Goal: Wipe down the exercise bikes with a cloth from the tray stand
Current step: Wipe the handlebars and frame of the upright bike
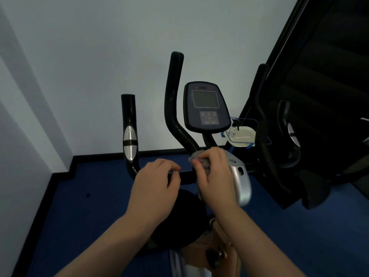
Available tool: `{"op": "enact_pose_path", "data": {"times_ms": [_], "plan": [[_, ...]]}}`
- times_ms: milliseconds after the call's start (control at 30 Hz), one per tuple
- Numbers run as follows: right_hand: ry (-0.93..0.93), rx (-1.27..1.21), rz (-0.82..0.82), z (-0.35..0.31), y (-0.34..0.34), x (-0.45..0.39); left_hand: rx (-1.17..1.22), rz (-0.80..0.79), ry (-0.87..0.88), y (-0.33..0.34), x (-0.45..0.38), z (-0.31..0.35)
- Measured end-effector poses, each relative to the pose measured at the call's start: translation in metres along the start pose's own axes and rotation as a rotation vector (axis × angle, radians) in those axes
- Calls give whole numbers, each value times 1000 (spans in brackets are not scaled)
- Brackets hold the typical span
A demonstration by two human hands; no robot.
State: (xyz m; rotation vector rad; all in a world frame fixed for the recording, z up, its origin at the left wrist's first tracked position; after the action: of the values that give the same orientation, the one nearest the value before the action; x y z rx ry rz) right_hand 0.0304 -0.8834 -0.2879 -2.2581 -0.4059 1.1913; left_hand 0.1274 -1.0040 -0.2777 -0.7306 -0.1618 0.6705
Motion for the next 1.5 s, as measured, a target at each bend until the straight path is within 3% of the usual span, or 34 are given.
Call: {"op": "enact_pose_path", "data": {"times_ms": [167,400,600,767,900,1033,1167,1333,1500], "plan": [[78,-151,59,-2,-6,51,12,12,-4,-2,1,-1],[28,-99,4,4,9,-26,22,31,-19,0,1,-2],[89,-139,76,4,-1,36,31,20,-12,-3,2,0],[17,-68,-1,5,14,-31,57,-15,-10,-2,0,-1],[21,-82,-7,4,14,-36,100,-36,89,-9,-7,-1],[67,-64,-22,7,3,-5,128,107,182,-40,-43,-12],[10,-71,-30,0,23,-55,64,186,312,-71,-96,-17],[4,-16,-24,-1,32,-75,-85,174,429,-77,-133,-15],[-89,52,-23,0,24,-52,-4,187,445,-74,-145,-21]]}}
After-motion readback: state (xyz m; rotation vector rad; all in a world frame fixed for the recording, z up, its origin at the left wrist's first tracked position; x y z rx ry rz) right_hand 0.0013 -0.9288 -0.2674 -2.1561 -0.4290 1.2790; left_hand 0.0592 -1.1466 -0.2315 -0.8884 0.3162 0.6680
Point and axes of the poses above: each hand's wrist, its own x-axis away from the middle knuckle, its own y-axis out of the palm, z = x × y, the point moved 1 cm from there along -x, towards the middle knuckle, and after that the axes turned 15 degrees about -y, right-handed, at the moved point
